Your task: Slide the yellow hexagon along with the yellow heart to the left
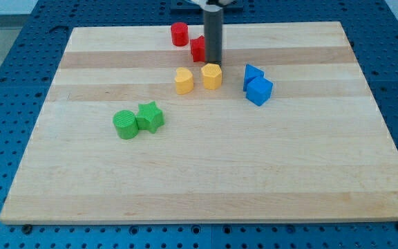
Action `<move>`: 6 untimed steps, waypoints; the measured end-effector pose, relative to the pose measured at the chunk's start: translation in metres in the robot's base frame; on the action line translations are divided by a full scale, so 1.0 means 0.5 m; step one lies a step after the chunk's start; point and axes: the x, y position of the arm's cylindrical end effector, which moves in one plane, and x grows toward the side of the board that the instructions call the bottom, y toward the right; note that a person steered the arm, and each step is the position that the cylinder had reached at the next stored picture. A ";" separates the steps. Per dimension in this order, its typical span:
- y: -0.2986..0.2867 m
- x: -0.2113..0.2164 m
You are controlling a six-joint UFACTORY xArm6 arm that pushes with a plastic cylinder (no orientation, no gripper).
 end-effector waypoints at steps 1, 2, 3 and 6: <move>0.049 0.000; 0.072 0.023; 0.044 0.061; -0.163 0.081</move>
